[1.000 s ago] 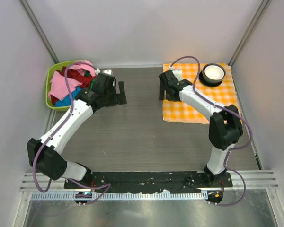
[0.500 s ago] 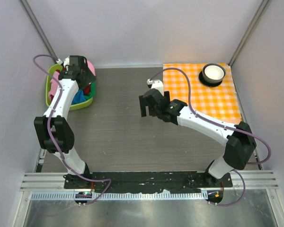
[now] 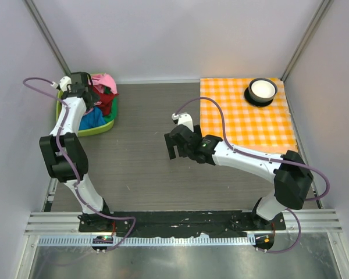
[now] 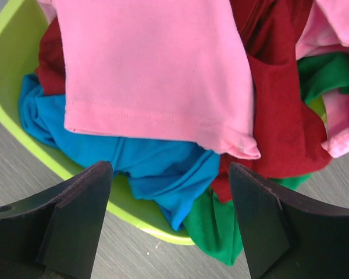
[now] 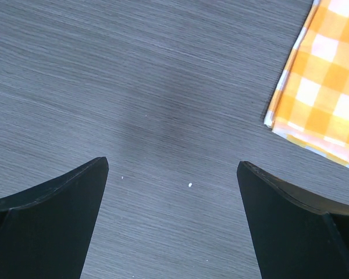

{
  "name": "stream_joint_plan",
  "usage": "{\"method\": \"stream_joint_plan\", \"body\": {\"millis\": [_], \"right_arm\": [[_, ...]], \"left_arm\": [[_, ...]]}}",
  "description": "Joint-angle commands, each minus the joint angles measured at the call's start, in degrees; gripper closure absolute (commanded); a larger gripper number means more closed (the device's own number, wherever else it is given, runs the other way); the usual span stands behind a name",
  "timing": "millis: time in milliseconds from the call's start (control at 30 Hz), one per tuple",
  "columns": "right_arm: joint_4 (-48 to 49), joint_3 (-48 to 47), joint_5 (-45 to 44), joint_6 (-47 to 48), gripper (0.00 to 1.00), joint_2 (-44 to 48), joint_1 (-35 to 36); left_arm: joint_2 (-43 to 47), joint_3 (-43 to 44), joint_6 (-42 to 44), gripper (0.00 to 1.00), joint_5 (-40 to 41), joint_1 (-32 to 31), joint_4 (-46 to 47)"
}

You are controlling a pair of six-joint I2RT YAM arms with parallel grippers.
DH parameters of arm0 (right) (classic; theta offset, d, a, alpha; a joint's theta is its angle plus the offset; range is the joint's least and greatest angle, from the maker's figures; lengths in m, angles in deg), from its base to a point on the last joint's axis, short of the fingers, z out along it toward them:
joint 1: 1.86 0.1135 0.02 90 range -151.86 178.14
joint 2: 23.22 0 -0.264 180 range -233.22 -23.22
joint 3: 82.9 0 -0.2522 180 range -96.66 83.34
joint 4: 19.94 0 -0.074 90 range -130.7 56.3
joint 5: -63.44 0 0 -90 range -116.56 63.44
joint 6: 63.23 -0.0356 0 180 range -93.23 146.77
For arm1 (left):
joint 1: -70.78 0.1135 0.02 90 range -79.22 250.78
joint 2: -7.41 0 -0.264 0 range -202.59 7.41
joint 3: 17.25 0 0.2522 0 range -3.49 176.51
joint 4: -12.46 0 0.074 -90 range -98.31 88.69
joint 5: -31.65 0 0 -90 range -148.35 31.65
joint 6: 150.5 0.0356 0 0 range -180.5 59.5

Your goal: Fold and stack the t-shirts

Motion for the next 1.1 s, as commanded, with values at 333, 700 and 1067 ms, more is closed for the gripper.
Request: {"method": "stream_joint_plan", "body": {"millis": [333,700,1067], "right_arm": [[3.48,1.50,-0.79,-1.31,0.00,-1.95,1.38],[3.74,1.06,-0.96,-1.05,0.00,-3.80,1.73],[4.71,1.06,-0.88,-1.31,0.00,-6.00,2.52]], "left_arm": [[-3.92,-1.51,1.21,0.33,-2.56,2.97,15.93],[-7.70,-2.91,1.04,0.37,-3.89,2.89,19.26],[-5.52,-7.39,-0.02,0.85,-4.68,2.97,23.04]]}}
